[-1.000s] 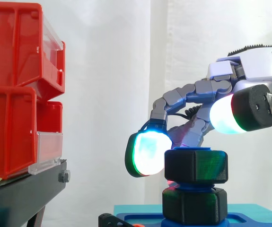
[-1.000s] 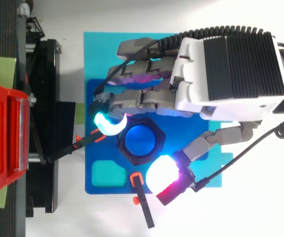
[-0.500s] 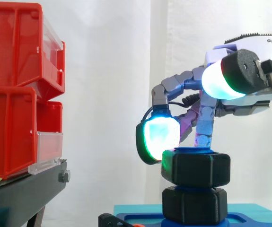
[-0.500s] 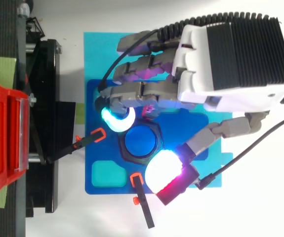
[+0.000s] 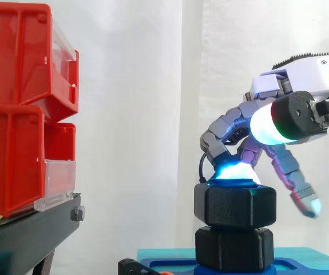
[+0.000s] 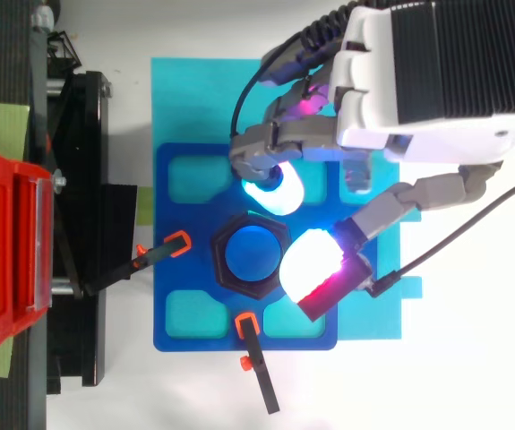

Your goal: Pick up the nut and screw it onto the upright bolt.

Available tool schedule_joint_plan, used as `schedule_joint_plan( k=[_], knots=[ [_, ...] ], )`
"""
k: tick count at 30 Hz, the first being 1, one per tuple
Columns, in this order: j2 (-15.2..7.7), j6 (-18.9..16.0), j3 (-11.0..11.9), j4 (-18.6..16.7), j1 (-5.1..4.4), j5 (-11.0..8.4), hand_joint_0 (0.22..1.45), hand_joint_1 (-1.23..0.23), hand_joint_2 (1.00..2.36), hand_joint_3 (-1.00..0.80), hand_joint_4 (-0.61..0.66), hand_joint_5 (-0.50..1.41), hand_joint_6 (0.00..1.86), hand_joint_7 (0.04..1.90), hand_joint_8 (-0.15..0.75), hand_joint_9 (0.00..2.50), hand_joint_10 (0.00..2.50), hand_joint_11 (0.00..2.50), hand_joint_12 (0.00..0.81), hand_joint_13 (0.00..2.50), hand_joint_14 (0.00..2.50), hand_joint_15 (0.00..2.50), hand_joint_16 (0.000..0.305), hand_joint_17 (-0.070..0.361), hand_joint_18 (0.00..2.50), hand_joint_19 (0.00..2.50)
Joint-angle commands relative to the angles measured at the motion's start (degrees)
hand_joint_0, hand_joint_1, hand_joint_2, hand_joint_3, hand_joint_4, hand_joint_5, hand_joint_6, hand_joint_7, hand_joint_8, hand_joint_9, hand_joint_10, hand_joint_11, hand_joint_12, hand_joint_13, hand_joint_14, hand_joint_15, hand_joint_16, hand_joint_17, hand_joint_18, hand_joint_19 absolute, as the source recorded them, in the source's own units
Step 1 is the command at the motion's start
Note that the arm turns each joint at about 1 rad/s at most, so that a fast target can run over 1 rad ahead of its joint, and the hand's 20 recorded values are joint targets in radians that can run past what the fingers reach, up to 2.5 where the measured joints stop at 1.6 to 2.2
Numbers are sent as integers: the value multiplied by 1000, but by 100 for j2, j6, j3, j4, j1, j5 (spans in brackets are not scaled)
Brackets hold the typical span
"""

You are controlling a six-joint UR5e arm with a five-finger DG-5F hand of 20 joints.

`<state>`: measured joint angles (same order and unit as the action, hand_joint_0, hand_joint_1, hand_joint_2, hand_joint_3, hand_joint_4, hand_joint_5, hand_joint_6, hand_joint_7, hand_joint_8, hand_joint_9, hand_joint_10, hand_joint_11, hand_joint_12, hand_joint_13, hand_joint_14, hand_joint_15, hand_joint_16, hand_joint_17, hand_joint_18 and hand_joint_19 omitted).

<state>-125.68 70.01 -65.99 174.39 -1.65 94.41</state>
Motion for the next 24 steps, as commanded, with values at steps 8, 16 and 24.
schedule_joint_plan(
  k=[8, 16, 24],
  knots=[
    [246, 136, 7, 210, 59, 16, 436, -286, 1000, -500, -11, 121, 502, 1425, 139, 2113, 13, 339, 217, 1268, 2, 36, 27, 61, 1020, 277],
    [369, 127, 86, 192, 68, 25, 428, -291, 1000, -500, 178, -27, 505, 979, 217, 1522, 8, 216, 309, 966, 1, 64, 43, 97, 820, 306],
    [220, 127, 121, -555, -46, 69, 405, -329, 1000, -500, 121, -136, 502, 670, 240, 844, 0, 0, 364, 421, 0, 0, 47, 107, 177, 142]
  ],
)
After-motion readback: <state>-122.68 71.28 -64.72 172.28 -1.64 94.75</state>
